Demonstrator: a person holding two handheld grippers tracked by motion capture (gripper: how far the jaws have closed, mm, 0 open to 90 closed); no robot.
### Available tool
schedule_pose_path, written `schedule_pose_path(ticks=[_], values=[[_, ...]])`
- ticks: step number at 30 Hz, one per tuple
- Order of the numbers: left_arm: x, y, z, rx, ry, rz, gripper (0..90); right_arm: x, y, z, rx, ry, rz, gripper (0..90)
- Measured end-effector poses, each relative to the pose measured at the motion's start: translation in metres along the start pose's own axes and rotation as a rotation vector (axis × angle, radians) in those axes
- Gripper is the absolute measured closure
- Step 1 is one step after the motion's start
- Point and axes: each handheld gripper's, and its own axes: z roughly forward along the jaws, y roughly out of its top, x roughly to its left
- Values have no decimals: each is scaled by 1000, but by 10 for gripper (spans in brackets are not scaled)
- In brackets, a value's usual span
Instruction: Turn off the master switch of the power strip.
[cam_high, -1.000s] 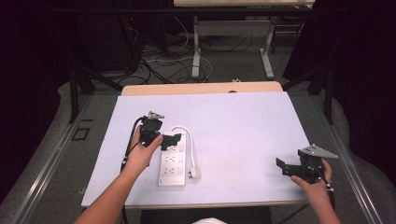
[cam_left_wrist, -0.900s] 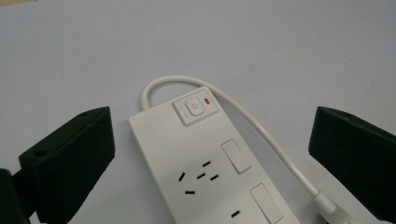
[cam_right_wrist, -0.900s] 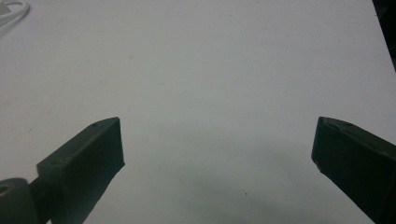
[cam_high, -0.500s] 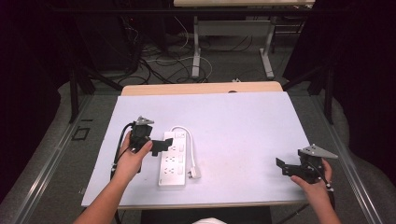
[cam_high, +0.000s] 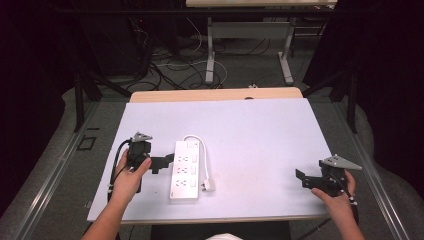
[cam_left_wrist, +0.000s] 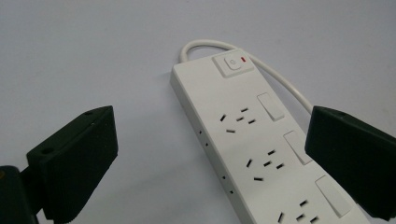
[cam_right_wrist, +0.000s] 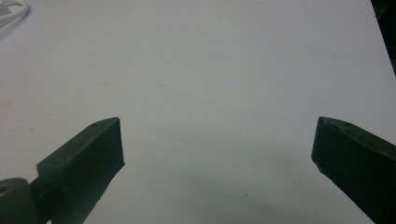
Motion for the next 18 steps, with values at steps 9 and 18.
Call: schedule_pose_path(ticks=[9,18], values=[[15,-19,-5,-6,40,-35,36,0,0,0,-3,-3,1,19],[32,-38,-11,-22,61,-65,37,0,0,0,-2,-1,10,19]])
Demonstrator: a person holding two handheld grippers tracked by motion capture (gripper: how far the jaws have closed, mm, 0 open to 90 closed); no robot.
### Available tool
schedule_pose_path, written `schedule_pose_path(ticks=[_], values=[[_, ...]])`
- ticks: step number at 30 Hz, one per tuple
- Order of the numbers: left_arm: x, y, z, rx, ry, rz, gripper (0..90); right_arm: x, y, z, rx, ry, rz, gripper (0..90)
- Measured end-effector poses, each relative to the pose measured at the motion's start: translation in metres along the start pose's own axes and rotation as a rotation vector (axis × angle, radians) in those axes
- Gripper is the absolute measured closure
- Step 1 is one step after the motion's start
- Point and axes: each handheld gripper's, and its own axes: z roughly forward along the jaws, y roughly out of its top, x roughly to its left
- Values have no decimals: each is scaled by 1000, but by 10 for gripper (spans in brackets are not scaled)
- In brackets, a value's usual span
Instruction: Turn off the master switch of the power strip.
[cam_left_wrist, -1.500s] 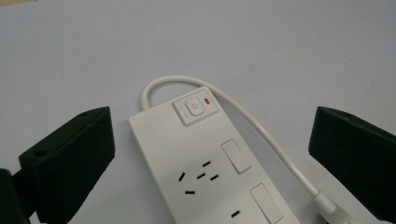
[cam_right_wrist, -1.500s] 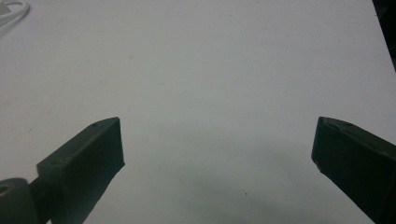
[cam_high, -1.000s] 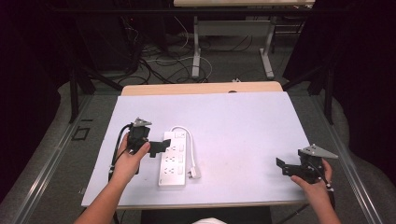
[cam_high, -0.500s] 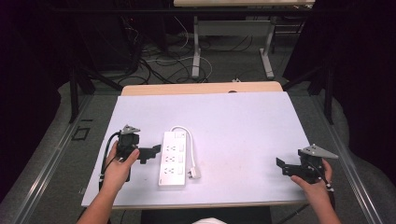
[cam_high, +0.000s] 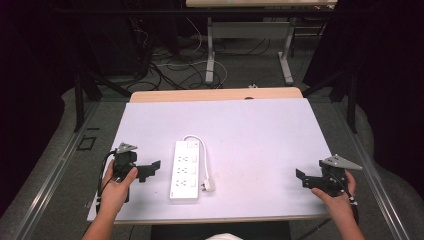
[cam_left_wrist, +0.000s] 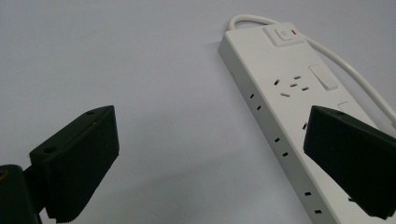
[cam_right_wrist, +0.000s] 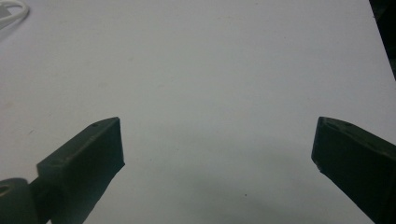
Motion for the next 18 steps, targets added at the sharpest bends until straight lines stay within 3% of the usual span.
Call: schedule_pose_path(ticks=[5,18], values=[[9,-10,-1,-22,-1,-33,36,-1,0,0,-3,-4,-3,19],[26,-31,-6,-43,12,-69,37,-1,0,0,-11,-11,-3,19]])
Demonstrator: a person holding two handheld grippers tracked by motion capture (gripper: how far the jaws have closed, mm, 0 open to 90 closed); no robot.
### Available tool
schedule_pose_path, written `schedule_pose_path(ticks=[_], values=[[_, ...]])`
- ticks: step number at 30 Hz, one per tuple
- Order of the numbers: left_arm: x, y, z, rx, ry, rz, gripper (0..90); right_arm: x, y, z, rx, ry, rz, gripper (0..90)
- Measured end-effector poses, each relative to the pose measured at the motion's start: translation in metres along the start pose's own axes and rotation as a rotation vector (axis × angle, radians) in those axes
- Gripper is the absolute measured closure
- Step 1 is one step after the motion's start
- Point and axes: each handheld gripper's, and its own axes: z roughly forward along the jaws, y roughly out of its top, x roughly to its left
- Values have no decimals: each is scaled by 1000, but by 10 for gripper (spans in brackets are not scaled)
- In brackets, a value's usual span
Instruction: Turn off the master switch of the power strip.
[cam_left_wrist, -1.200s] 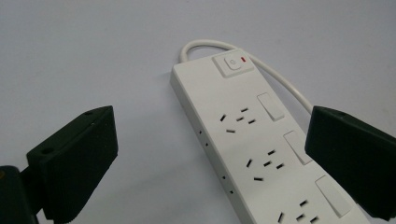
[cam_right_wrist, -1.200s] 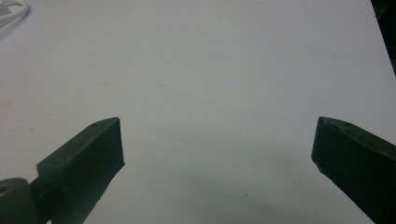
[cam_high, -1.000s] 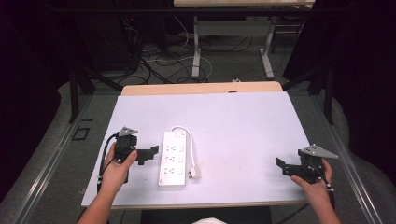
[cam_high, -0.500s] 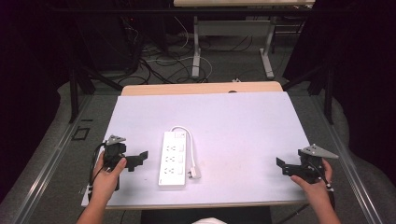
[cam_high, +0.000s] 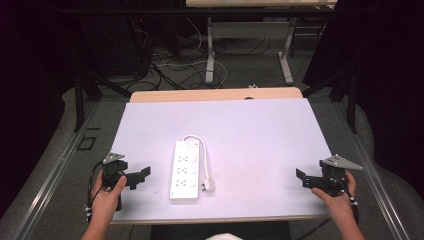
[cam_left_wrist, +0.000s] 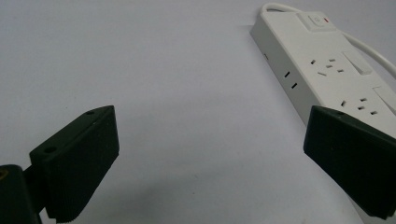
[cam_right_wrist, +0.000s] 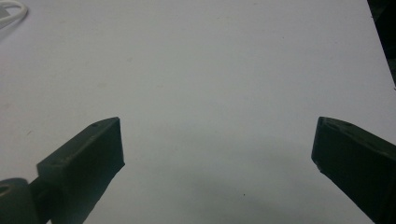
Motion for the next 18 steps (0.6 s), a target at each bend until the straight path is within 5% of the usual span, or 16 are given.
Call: schedule_pose_path(ticks=[18], values=[[18,-17,0,-16,18,-43,37,0,0,-1,6,-2,-1,20]])
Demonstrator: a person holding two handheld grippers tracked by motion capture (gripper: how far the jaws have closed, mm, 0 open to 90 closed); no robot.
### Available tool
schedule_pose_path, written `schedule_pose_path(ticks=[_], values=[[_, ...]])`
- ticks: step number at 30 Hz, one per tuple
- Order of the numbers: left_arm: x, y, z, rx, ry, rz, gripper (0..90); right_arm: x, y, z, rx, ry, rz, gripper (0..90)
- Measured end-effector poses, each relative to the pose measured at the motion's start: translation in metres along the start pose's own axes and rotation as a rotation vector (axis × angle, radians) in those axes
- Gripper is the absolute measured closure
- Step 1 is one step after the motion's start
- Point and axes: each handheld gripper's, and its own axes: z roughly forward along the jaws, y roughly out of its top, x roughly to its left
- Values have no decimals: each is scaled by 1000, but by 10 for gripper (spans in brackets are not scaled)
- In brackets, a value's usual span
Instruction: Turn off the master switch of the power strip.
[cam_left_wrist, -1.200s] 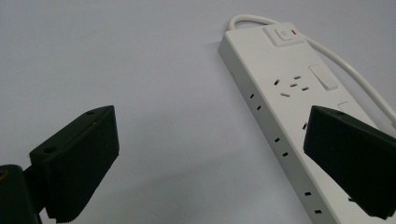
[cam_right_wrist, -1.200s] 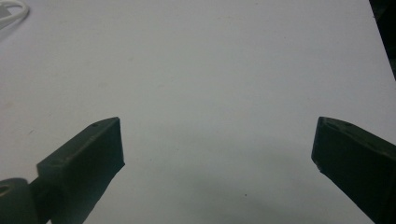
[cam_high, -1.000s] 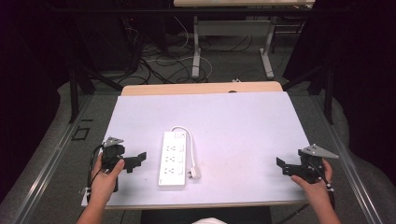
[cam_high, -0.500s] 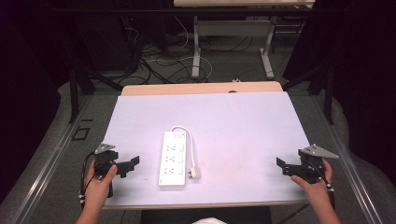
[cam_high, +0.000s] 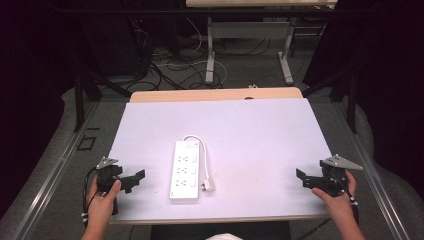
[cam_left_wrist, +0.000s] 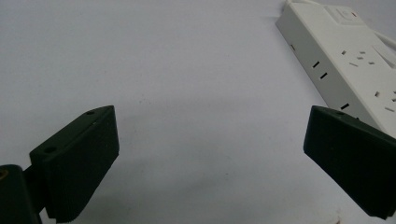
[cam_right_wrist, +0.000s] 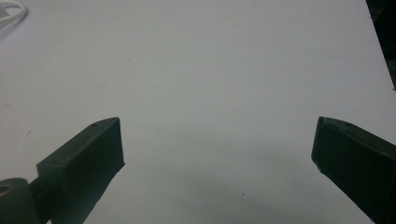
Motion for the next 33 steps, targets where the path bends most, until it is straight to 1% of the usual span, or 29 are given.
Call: schedule_pose_path(ticks=[2,3,5,6,7,10,23,24,28,33], values=[[1,-1,0,11,5,-3,37,0,0,0,0,0,-1,19],[1,-2,1,2,7,-6,37,0,0,1,-7,1,-1,19],[2,-3,1,10,8,-8,37,0,0,0,1,0,-3,19],[2,-3,0,23,4,-7,37,0,0,0,1,0,-2,19],[2,-3,1,12,4,-9,37,0,0,0,1,1,-1,19],[3,-4,1,4,4,-12,37,0,0,0,0,1,-2,19],[4,-5,-1,20,4,-15,37,0,0,1,-1,5,-1,19],[4,-5,-1,23,3,-14,37,-1,0,1,8,11,-8,19],[4,-6,1,11,7,-16,37,0,0,1,0,5,-1,19],[4,-6,1,12,6,-17,37,0,0,1,-3,4,-1,19]])
